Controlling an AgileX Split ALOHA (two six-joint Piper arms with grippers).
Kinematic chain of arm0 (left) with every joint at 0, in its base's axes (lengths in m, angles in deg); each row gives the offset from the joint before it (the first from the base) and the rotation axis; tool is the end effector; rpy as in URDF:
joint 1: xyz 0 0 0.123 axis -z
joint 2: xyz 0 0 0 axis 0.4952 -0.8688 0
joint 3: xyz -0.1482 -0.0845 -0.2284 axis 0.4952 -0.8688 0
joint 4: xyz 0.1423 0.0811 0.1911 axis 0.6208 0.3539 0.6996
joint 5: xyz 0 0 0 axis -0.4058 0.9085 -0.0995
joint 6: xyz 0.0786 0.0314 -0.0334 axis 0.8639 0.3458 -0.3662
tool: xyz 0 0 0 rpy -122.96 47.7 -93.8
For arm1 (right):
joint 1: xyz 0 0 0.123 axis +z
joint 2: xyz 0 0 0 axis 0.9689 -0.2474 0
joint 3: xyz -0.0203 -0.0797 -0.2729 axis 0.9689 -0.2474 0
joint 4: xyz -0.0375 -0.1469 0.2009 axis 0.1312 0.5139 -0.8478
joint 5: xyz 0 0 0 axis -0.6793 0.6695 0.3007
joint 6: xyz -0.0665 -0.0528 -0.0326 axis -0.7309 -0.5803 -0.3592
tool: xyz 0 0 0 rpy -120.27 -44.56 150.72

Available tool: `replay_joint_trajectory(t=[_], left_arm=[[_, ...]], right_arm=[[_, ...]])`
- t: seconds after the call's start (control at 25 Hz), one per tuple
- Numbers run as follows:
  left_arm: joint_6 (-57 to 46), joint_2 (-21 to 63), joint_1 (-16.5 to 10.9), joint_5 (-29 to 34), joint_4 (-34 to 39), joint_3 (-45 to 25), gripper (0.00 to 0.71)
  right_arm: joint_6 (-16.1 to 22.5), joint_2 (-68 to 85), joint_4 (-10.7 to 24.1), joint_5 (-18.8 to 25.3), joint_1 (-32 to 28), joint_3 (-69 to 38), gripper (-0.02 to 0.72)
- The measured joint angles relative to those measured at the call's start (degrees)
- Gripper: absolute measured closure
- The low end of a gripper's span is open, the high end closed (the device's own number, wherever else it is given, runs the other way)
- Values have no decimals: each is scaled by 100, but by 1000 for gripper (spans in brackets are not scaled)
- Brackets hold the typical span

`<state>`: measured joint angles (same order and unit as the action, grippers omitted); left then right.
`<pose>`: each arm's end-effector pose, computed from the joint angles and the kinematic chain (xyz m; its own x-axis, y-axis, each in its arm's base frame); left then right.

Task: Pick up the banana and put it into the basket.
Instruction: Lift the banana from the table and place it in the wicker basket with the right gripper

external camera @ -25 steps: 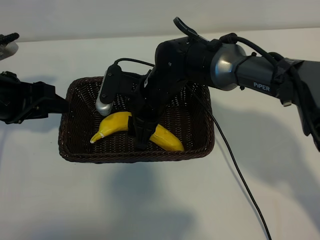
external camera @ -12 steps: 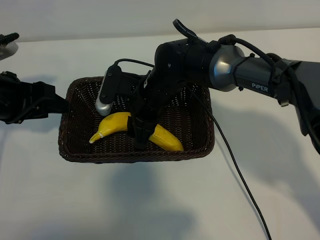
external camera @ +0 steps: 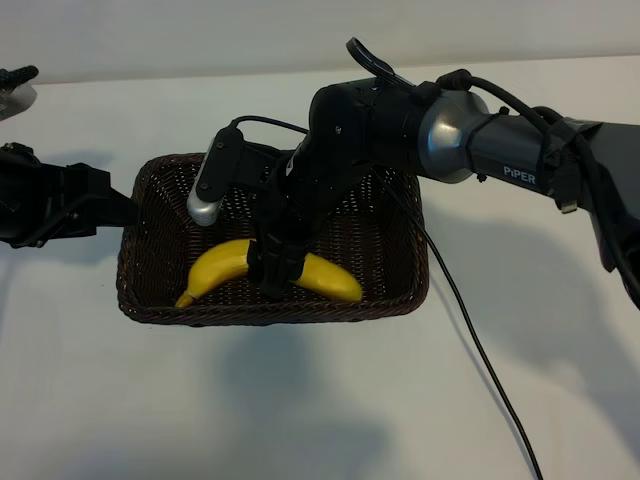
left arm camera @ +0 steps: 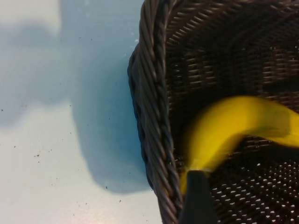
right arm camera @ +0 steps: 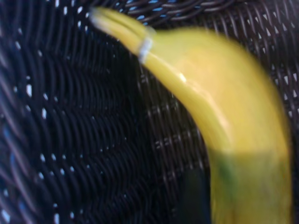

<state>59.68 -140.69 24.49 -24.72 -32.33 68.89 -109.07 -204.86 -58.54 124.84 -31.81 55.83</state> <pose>0.2617 -0.0155 0.2397 -0.8811 -0.1430 -0.4507 0.0615 0.9104 -0.4092 0.3156 0.3363 0.1626 -0.1852 -0.8511 -0.4913 -0.9755 0.2197 -0.0130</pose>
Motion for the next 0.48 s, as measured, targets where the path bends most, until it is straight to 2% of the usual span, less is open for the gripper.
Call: replay_joint_trajectory(t=[0.12, 0.32, 0.48], left_arm=[[0, 0, 0, 0, 0, 0, 163], [47, 0, 0, 0, 0, 0, 163], [89, 0, 0, 0, 0, 0, 163]], right_arm=[[154, 0, 5, 75, 0, 60, 2], [396, 100, 135, 124, 0, 102, 16], [840, 196, 483, 172, -14, 103, 35]])
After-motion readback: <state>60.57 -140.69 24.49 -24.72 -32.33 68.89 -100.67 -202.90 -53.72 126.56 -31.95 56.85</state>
